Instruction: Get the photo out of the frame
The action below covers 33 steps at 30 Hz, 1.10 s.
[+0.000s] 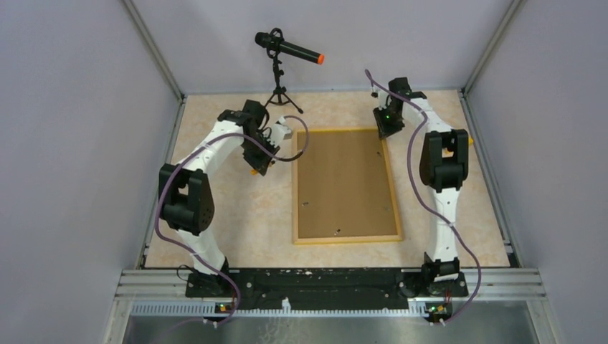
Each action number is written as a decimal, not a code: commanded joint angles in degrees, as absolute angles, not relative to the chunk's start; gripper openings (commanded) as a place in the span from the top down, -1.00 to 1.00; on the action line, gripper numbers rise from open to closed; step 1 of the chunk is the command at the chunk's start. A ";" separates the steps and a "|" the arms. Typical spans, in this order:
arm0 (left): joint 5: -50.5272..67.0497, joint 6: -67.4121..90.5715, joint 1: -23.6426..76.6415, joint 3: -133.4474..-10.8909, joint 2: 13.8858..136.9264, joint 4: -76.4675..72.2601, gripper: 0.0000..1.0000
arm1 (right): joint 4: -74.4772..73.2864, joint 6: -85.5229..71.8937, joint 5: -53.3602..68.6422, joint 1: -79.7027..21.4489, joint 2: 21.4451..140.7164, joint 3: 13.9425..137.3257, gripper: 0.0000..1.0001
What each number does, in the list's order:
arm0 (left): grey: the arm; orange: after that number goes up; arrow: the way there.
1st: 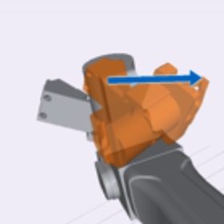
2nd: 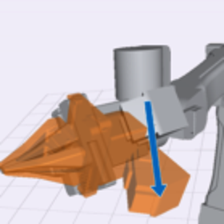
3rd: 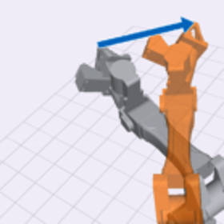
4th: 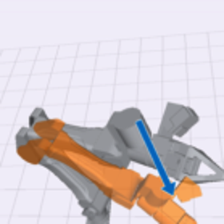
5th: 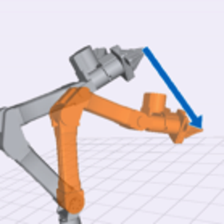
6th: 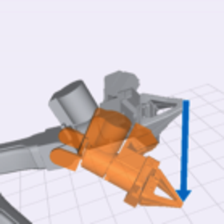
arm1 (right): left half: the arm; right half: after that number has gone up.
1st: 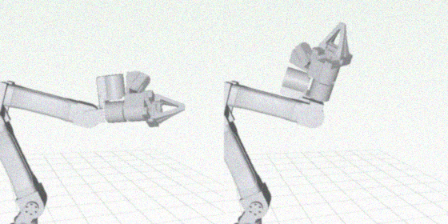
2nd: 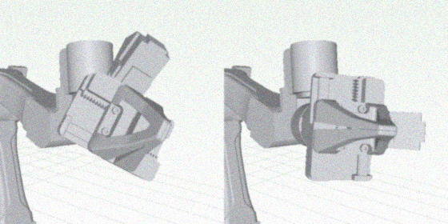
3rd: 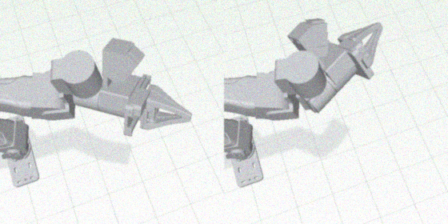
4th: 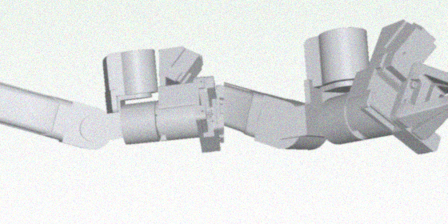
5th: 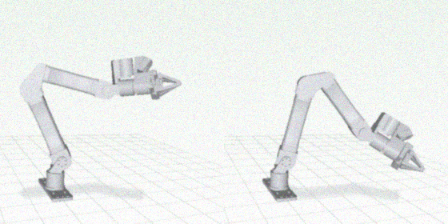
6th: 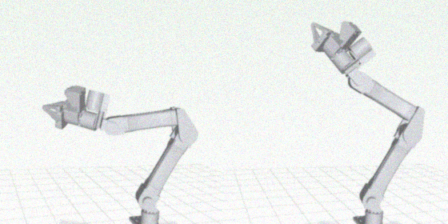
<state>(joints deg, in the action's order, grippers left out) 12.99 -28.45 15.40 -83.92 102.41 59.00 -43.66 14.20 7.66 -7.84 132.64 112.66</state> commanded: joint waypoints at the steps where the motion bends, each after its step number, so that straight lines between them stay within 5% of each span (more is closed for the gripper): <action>1: 13.45 -32.63 16.52 -92.27 103.38 63.05 1.00 | -47.36 14.02 11.86 -8.79 132.60 115.04 0.27; 5: 22.80 -35.42 16.70 -98.49 105.38 68.69 1.00 | -38.98 14.92 24.36 -5.38 121.02 105.95 -0.16; 12: 41.46 -35.43 17.73 -107.00 110.23 80.91 1.00 | -29.38 28.04 39.14 -8.45 99.07 88.23 -0.41; 19: 52.04 -32.86 18.74 -103.75 109.49 80.94 1.00 | -24.10 43.49 33.18 -24.90 80.95 70.08 -0.61; 33: 56.28 -31.08 22.76 -101.07 109.96 80.95 0.99 | -16.61 55.61 27.71 -40.04 81.73 65.23 -0.27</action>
